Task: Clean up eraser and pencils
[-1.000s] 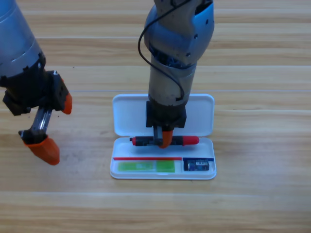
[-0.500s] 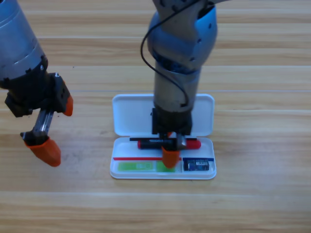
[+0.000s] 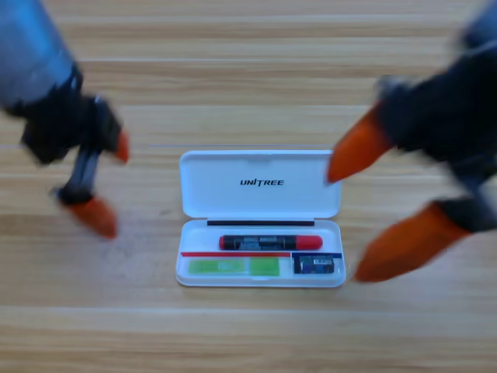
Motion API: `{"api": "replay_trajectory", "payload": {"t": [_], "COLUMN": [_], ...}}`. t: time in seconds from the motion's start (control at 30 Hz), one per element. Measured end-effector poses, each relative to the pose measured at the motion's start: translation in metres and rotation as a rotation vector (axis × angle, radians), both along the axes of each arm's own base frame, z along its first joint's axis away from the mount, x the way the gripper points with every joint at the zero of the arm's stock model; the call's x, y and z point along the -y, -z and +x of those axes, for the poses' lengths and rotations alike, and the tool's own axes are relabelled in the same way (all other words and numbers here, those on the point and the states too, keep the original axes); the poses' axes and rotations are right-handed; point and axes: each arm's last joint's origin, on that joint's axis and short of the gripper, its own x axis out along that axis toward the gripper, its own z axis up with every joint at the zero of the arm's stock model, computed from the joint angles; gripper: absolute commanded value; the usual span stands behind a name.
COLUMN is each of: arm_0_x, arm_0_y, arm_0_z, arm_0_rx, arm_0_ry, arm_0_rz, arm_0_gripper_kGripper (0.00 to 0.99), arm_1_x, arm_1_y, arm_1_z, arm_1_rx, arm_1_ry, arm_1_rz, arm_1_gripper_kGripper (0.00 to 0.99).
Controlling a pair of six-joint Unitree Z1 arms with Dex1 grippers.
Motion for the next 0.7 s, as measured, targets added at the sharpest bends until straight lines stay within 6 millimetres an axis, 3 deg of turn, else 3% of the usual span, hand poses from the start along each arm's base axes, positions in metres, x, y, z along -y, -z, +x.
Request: {"api": "replay_trajectory", "payload": {"t": [0.1, 0.17, 0.37, 0.57, 0.63, 0.7], "arm_0_x": [-0.001, -0.007, -0.034, -0.070, -0.080, -0.087], "arm_0_y": [-0.016, -0.024, -0.017, -0.010, -0.008, -0.005], "arm_0_z": [0.023, 0.044, 0.106, 0.142, 0.148, 0.153], "arm_0_rx": [0.089, 0.142, 0.196, 0.241, 0.244, 0.233], "arm_0_ry": [-0.020, -0.040, -0.153, -0.250, -0.265, -0.267], "arm_0_rz": [-0.120, -0.179, -0.226, -0.235, -0.245, -0.260], "arm_0_gripper_kGripper": [0.910, 0.890, 0.890, 0.881, 0.782, 0.614], "arm_1_x": [0.030, 0.039, 0.042, 0.043, 0.043, 0.044], "arm_1_y": [-0.013, -0.015, -0.014, -0.011, -0.008, -0.007], "arm_1_z": [-0.013, -0.017, -0.015, -0.015, -0.015, -0.015], "arm_1_rx": [0.006, -0.006, -0.005, -0.012, -0.018, -0.021], "arm_1_ry": [0.019, 0.029, 0.032, 0.034, 0.036, 0.037], "arm_1_rz": [0.124, 0.163, 0.192, 0.185, 0.178, 0.175], "arm_1_gripper_kGripper": [0.980, 0.982, 0.982, 0.982, 0.982, 0.983]}}
